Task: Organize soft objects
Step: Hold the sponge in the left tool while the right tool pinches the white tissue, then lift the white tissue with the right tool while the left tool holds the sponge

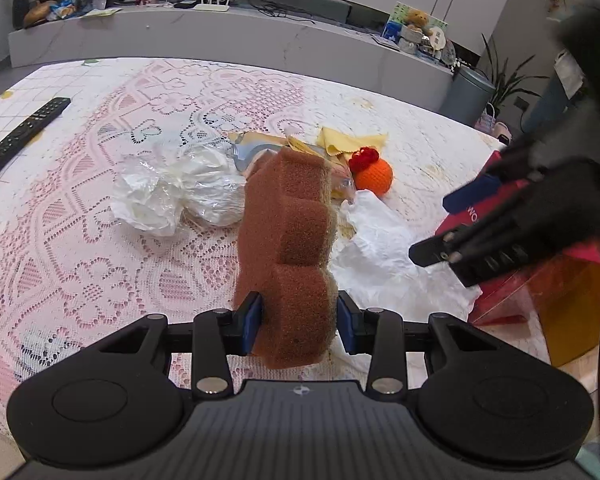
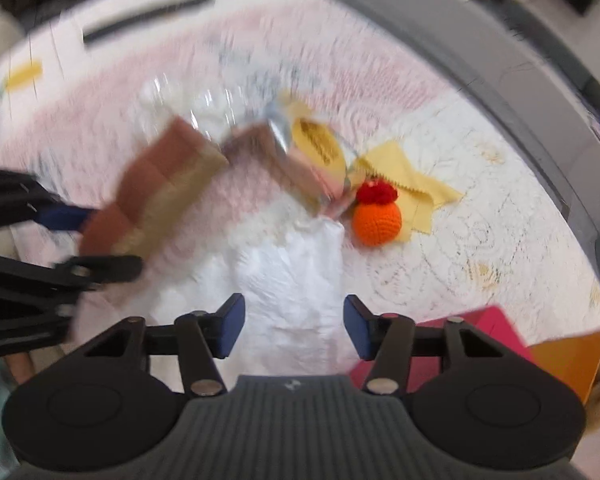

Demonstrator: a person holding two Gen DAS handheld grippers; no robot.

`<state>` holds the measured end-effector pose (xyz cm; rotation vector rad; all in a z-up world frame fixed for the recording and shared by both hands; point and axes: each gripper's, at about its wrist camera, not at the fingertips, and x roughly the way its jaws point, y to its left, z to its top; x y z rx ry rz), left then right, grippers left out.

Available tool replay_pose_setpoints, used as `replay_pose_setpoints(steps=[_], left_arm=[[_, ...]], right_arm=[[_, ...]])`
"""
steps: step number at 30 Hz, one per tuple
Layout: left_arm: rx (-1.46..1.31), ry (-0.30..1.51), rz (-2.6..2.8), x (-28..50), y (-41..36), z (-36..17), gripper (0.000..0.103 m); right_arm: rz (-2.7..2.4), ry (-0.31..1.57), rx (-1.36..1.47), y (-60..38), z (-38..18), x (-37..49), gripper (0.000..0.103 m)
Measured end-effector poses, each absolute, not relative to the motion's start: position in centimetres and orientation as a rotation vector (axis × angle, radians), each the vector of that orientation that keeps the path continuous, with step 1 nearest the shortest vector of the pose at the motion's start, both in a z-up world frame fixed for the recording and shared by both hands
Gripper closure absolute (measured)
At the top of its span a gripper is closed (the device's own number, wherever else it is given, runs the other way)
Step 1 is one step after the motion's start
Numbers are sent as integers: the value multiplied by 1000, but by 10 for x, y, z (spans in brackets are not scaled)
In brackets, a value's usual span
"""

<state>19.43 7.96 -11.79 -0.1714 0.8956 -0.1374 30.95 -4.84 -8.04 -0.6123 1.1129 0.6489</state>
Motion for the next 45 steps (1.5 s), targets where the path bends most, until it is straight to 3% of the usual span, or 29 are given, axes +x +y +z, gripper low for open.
replay_pose_setpoints(steps=[3,15,17,19,20,22,25,31,37,45], left_arm=[[-174,892,-137,194,80,-118,59],[-166,878,-149,192,80,-118,58],[-168,877,-150,191,80,-118,58],[-168,876,-151,191,80,-118,58],[-168,877,-151,191,80,-118,58],[-165,876,-151,190,80,-118,58],[-163,876,-149,188,80,-119,58],[-200,879,-130,182,88,-116,59],[-214,859,-93,169,97,-101,63],[-232,840,-98,156,101,-89,67]], right_arm=[[651,1207,-646,-44,-92,331,38],[631,1406,-611,-29,-134,365,43],[630,1424,-582,-31,-136,368,46],[651,1435,-543,-33,-136,368,63],[653,1432,-533,-33,-134,367,67],[660,1406,-558,-33,-129,362,80],[667,1349,-586,-30,-113,343,86],[678,1134,-683,-32,-77,284,89],[659,878,-878,-31,-89,217,90],[685,816,-850,-40,-109,173,90]])
